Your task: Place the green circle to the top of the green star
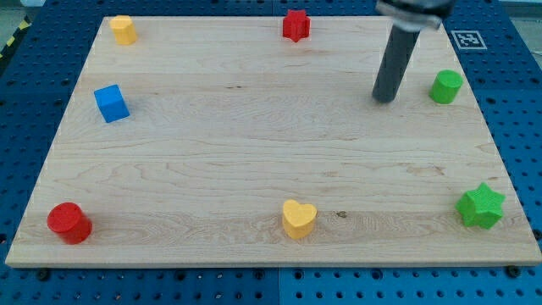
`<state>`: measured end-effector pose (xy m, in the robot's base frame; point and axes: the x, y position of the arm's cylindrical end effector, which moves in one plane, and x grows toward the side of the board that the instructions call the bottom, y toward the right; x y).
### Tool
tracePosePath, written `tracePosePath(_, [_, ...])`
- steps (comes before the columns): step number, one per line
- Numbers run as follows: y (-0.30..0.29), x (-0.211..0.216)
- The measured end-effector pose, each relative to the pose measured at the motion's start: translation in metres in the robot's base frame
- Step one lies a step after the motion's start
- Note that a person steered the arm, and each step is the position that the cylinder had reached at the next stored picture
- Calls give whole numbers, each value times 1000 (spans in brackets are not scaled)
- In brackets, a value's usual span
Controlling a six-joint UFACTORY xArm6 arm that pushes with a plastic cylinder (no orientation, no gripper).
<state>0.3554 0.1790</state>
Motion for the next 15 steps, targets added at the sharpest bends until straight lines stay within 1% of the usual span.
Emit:
tracePosePath(1, [45,-35])
tracePosePath(3, [84,-35])
tracePosePath(4, [84,-23])
tracePosePath(6, [84,31])
tracePosePath(7, [84,64])
tracePosePath(8, [84,70])
tracePosePath(9, [76,60])
tracePosePath(10, [59,61])
tracePosePath(11, [58,74])
tracePosePath(13, [57,123])
tracePosePath(14, [51,134])
tracePosePath(15, [36,110])
